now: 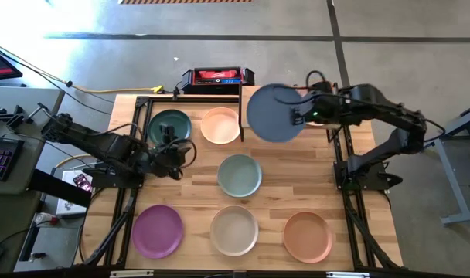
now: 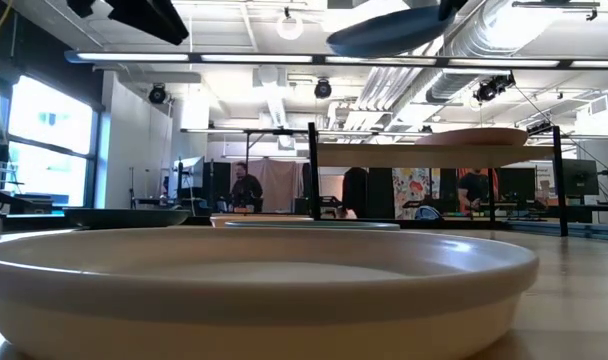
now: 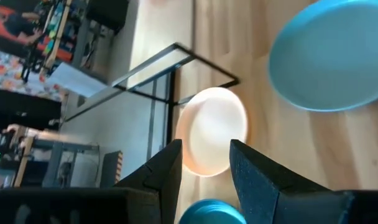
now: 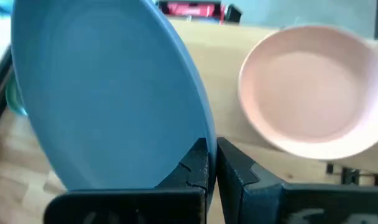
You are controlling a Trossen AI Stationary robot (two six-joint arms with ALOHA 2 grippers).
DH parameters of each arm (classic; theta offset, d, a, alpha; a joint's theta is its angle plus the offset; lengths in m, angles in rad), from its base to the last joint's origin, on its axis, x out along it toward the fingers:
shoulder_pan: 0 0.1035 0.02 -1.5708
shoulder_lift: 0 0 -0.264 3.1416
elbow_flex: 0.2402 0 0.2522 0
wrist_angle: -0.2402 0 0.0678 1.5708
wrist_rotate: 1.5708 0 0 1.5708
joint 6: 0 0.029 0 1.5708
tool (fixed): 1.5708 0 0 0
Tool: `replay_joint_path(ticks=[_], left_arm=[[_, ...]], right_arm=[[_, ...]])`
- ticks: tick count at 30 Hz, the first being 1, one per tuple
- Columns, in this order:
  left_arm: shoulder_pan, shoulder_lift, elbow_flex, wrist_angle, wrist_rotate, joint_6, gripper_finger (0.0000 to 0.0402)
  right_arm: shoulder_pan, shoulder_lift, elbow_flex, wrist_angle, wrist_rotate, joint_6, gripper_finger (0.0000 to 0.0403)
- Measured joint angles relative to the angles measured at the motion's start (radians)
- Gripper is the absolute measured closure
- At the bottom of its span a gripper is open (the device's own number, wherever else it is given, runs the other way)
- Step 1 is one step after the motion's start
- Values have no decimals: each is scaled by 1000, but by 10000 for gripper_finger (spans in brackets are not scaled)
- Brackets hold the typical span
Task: Place and stack plates onto a shelf
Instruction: Stack the blue plate on top of the pink plate on the shelf
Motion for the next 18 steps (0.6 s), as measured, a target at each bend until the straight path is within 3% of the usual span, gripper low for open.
replay_joint_path(ticks=[18], left_arm=[[208, -57, 0, 1, -1, 79, 280]], right_arm=[[-217, -104, 0, 0, 23, -96, 403]])
